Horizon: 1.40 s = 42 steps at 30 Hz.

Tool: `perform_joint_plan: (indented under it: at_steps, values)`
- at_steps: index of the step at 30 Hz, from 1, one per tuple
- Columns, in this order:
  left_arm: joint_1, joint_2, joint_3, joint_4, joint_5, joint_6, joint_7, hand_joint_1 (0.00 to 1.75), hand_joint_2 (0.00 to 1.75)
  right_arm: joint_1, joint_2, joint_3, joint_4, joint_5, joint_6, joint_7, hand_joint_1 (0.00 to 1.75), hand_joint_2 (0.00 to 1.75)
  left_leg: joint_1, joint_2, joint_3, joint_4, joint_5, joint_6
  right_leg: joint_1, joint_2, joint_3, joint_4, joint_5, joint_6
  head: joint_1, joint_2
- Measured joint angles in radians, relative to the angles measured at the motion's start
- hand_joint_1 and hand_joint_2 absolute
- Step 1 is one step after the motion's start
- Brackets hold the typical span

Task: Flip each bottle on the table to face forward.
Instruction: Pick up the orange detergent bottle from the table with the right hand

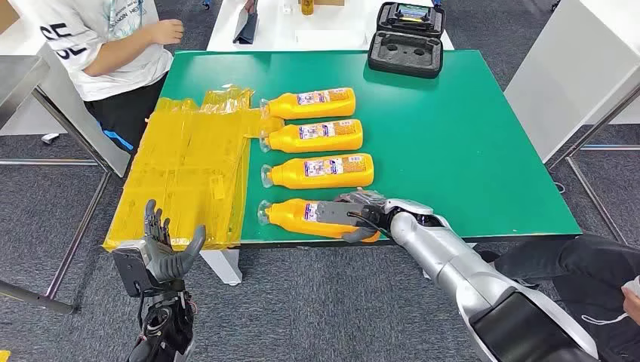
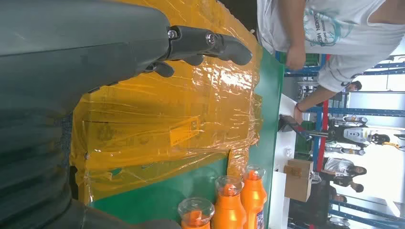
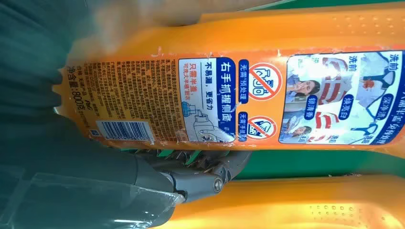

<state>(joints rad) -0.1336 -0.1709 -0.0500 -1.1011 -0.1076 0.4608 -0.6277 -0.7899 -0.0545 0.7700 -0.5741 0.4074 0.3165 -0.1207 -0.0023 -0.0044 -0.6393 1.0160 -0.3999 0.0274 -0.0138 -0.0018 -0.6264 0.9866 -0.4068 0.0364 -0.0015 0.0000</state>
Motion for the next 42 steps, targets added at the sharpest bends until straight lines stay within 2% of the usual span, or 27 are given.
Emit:
perform_joint_plan:
  at_steps: [6, 18, 23, 32, 38, 42]
  values:
    - [0.023, -0.001, 0.008, -0.030, -0.002, -0.006, 0.002, 0.00, 1.75, 0.021, 0.007, -0.029, -0.020, -0.043, -0.058, -0.049, 1.75, 1.75, 0.000, 0.000, 0.000, 0.000, 0.000, 0.000, 0.000, 0.000, 0.000, 0.000, 0.000, 0.000, 0.000, 0.000]
    - [0.081, -0.009, 0.025, -0.125, 0.018, -0.068, 0.001, 0.00, 1.75, 0.099, 0.025, -0.194, -0.217, -0.203, -0.190, -0.274, 1.74, 1.75, 0.000, 0.000, 0.000, 0.000, 0.000, 0.000, 0.000, 0.000, 0.000, 0.000, 0.000, 0.000, 0.000, 0.000]
    - [0.097, -0.009, 0.025, -0.156, 0.078, -0.160, 0.008, 0.00, 1.75, 0.153, 0.041, -0.245, -0.276, -0.232, -0.234, -0.353, 1.75, 1.75, 0.000, 0.000, 0.000, 0.000, 0.000, 0.000, 0.000, 0.000, 0.000, 0.000, 0.000, 0.000, 0.000, 0.000]
    - [0.097, -0.006, -0.027, -0.182, 0.225, -0.450, 0.073, 0.00, 1.75, 0.336, 0.080, -0.290, -0.378, -0.224, -0.287, -0.475, 1.74, 1.75, 0.000, 0.000, 0.000, 0.000, -0.001, 0.000, 0.000, 0.000, -0.001, 0.000, -0.001, 0.000, 0.000, 0.000]
    - [0.089, -0.003, -0.083, -0.193, 0.248, -0.511, 0.096, 0.00, 1.75, 0.396, 0.126, -0.291, -0.380, -0.206, -0.300, -0.537, 1.71, 1.75, 0.000, 0.000, 0.000, 0.000, -0.001, -0.001, 0.000, 0.000, -0.001, 0.000, -0.001, -0.001, 0.000, 0.000]
    - [0.075, 0.001, -0.115, -0.194, 0.253, -0.537, 0.108, 0.00, 1.75, 0.420, 0.158, -0.289, -0.377, -0.191, -0.312, -0.546, 1.72, 1.75, 0.000, 0.000, 0.000, 0.000, -0.001, 0.000, 0.000, 0.000, -0.001, 0.000, -0.001, -0.001, 0.000, 0.000]
